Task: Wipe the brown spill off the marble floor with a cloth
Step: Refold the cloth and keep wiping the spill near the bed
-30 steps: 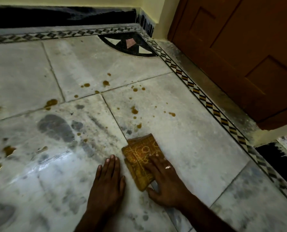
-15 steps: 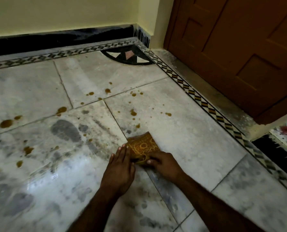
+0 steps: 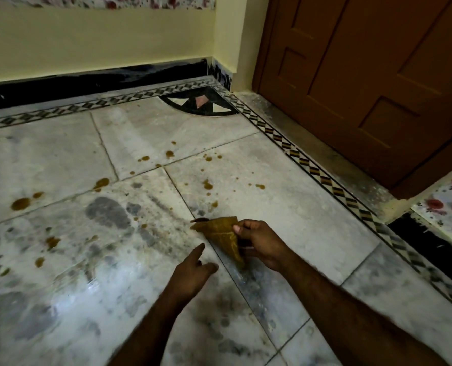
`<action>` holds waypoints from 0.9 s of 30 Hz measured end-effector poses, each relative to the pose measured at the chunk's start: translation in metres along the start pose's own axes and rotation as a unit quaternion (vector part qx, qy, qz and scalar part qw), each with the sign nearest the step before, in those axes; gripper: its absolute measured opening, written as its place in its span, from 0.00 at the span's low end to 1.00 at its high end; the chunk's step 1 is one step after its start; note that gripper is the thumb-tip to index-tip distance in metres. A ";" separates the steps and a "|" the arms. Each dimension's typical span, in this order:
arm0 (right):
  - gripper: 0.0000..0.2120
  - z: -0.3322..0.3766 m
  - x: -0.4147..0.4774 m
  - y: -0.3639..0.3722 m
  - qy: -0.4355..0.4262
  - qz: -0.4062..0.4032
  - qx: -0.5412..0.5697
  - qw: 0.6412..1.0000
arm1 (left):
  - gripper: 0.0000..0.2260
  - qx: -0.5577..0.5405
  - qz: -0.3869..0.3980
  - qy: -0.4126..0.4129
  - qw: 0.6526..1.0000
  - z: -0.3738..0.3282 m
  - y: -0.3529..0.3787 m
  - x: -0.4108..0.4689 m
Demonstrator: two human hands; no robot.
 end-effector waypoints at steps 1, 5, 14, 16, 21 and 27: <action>0.07 0.003 -0.002 0.007 0.010 0.008 0.026 1.000 | 0.32 -0.019 0.003 -0.002 1.000 -0.001 -0.001 -0.002; 0.09 0.017 -0.007 0.028 0.021 0.042 0.113 0.992 | 0.29 -0.184 -0.010 -0.051 0.982 0.004 -0.007 -0.007; 0.12 0.038 -0.004 0.032 0.004 0.026 0.221 0.975 | 0.16 -0.518 0.029 -0.021 0.855 -0.029 -0.018 -0.012; 0.06 0.043 -0.006 0.022 -0.024 -0.014 0.159 0.987 | 0.16 -0.512 0.026 -0.017 0.858 -0.037 -0.019 -0.011; 0.19 0.063 -0.025 0.019 -0.178 -0.064 -0.205 0.960 | 0.14 -0.442 -0.001 -0.022 0.897 -0.042 -0.023 -0.007; 0.42 0.034 -0.040 0.063 -0.177 0.141 -0.235 0.945 | 0.18 -0.493 -0.019 -0.018 0.870 -0.044 -0.030 -0.004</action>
Point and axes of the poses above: each hand's wrist, its own x-axis towards the middle knuckle, its own y-axis out of the palm, z = x × y, the point moved 10 cm from there along x, towards the middle knuckle, and after that the axes turned 15 degrees about x, right-handed, at the moved point
